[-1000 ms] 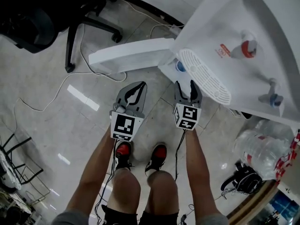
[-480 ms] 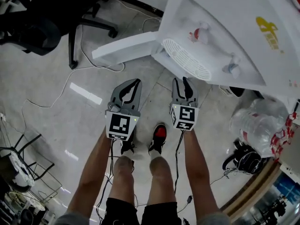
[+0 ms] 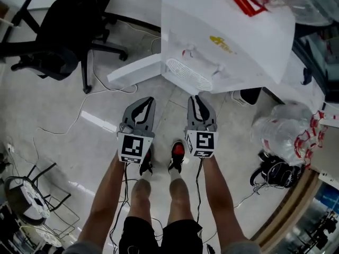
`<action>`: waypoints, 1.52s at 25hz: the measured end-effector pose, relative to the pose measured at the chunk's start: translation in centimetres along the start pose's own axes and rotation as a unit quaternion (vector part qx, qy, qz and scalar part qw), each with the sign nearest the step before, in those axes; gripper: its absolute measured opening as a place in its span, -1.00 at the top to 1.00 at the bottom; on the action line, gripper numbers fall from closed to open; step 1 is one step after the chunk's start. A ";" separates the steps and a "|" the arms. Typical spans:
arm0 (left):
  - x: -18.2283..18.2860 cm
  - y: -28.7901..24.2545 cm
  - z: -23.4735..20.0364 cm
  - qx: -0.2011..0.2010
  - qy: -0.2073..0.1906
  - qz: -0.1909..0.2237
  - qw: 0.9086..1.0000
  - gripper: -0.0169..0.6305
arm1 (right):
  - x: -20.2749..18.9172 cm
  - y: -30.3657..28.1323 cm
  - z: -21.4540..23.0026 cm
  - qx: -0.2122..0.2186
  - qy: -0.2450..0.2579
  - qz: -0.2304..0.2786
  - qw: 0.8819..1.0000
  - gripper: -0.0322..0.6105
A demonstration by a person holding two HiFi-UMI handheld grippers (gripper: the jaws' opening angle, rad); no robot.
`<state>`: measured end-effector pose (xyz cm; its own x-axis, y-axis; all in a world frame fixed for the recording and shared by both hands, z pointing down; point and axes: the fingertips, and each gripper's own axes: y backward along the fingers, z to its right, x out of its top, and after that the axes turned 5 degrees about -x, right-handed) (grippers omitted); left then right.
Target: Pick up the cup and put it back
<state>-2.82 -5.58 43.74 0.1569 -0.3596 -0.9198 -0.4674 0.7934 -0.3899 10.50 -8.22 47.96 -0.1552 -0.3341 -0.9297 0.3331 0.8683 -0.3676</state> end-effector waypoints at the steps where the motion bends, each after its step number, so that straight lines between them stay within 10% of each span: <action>1: 1.1 0.2 0.2 -0.001 -0.001 0.003 1.000 0.87 | 1.1 0.6 0.3 -0.003 0.000 0.004 1.000 0.70; 20: 19.7 7.2 4.9 -0.019 -0.034 0.050 0.998 0.87 | 20.0 13.6 5.4 -0.034 -0.005 0.065 0.997 0.83; 38: 28.4 13.4 6.5 -0.013 -0.047 0.059 0.997 0.87 | 28.4 22.2 7.5 -0.072 -0.025 0.094 0.993 0.85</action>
<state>1.07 -2.00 12.07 0.1799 -0.2161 -0.9597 -0.5092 0.8143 -0.2788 20.48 -1.14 13.25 -0.0548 -0.1762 -0.9828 0.2152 0.9591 -0.1839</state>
